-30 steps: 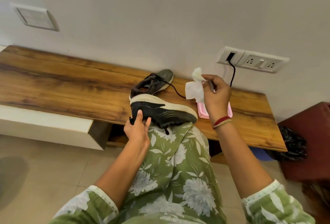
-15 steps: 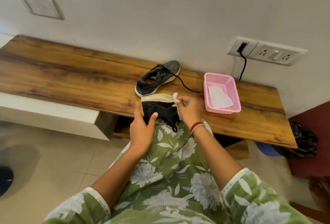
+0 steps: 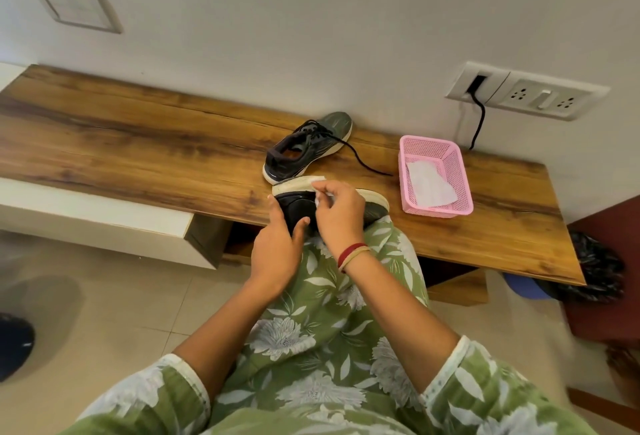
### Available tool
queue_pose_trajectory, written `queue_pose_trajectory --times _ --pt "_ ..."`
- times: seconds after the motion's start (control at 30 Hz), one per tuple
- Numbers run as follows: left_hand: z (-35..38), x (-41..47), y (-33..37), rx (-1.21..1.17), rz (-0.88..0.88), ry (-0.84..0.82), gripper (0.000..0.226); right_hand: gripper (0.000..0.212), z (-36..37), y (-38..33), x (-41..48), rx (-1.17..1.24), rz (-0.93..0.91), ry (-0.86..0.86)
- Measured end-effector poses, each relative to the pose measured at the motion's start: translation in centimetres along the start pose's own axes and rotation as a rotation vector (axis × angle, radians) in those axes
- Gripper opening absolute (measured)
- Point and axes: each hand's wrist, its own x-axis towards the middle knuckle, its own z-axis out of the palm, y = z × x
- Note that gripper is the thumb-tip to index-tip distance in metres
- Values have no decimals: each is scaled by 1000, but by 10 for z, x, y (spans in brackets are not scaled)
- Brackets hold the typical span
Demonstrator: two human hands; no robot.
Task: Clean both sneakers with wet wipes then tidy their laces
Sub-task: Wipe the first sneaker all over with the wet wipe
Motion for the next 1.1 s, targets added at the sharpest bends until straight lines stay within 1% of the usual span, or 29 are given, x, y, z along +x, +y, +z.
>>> queue_pose_trajectory --times 0.07,0.13,0.17,0.23,0.3,0.4,0.43,0.47,0.57,0.63,0.73,0.87,0.93,1.0,1.1 --pt "2 -2 2 45 9 -3 73 23 3 -4 -7 33 -99 -128" --pt "5 -6 4 68 28 2 71 24 0 -2 -10 78 -127 -184" --pt "7 -8 4 60 27 7 71 24 -5 -1 -8 127 -86 -156" --pt "8 -11 4 33 5 26 73 26 -22 6 2 234 86 -22" --pt "9 -12 4 37 6 28 78 26 -44 19 16 265 223 105" --pt "8 -9 4 92 28 9 100 22 -79 38 32 246 297 200" --pt "7 -7 4 124 34 3 104 23 -89 44 36 237 301 219" --pt "6 -5 3 158 42 2 102 23 -97 49 41 223 302 229" --pt "1 -1 4 258 40 -5 86 24 -113 60 52 132 316 235" --pt "-3 0 5 307 58 7 83 24 -116 66 56 63 322 217" --pt "-10 4 5 397 138 69 80 24 -117 70 55 15 313 158" --pt "-14 15 4 505 211 97 79 22 -116 79 45 21 303 107" --pt "-11 22 0 538 299 151 81 21 -115 84 40 45 309 97" --pt "-8 28 -3 491 423 153 80 21 -113 87 35 69 326 91" --pt "-6 34 -8 433 551 78 73 21 -110 88 34 110 338 89"
